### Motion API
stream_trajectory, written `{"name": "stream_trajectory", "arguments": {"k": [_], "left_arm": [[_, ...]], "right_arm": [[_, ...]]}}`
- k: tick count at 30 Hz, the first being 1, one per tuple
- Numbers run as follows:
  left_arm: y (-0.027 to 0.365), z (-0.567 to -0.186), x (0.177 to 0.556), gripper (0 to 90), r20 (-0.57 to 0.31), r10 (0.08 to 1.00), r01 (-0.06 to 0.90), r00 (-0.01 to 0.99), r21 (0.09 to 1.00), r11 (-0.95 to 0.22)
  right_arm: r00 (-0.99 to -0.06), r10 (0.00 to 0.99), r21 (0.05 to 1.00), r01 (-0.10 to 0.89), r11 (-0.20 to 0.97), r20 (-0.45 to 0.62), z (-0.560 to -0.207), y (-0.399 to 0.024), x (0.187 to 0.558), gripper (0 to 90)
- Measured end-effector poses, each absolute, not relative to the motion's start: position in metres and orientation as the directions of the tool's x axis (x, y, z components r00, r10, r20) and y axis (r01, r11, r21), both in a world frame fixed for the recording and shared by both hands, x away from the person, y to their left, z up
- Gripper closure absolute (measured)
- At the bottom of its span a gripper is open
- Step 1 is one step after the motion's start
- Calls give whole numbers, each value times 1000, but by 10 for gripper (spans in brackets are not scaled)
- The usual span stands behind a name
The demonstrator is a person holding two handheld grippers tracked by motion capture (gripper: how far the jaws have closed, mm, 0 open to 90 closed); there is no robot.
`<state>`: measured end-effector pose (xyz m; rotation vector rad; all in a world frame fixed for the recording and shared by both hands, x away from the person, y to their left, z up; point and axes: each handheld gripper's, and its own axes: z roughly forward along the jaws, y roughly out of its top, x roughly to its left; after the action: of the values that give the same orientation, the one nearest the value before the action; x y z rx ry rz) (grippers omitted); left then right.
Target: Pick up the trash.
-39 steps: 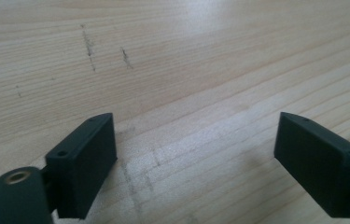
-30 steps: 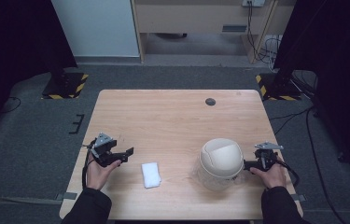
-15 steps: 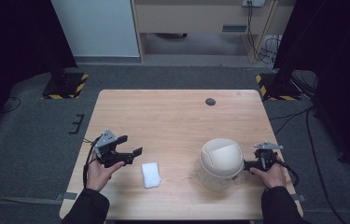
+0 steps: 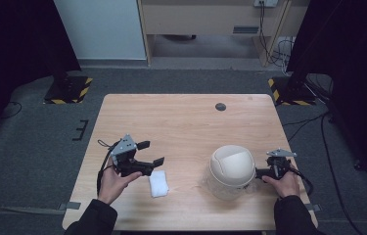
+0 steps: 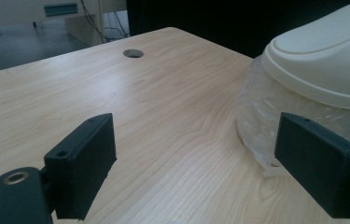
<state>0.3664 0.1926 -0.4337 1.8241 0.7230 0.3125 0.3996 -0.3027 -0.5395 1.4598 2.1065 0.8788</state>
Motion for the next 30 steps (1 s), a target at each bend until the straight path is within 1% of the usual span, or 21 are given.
{"name": "stream_trajectory", "arguments": {"k": [17, 28, 30], "left_arm": [[138, -411, 357, 121, -95, 492, 249, 865, 933, -258], [102, -401, 360, 124, -85, 429, 218, 899, 938, -270], [90, -401, 361, 124, -86, 412, 214, 907, 937, -275]], "right_arm": [[-358, 934, 708, 661, 248, 7, -540, -301, 401, 5], [-358, 934, 708, 661, 248, 7, -540, -301, 401, 5], [-358, 934, 708, 661, 248, 7, -540, -301, 401, 5]]}}
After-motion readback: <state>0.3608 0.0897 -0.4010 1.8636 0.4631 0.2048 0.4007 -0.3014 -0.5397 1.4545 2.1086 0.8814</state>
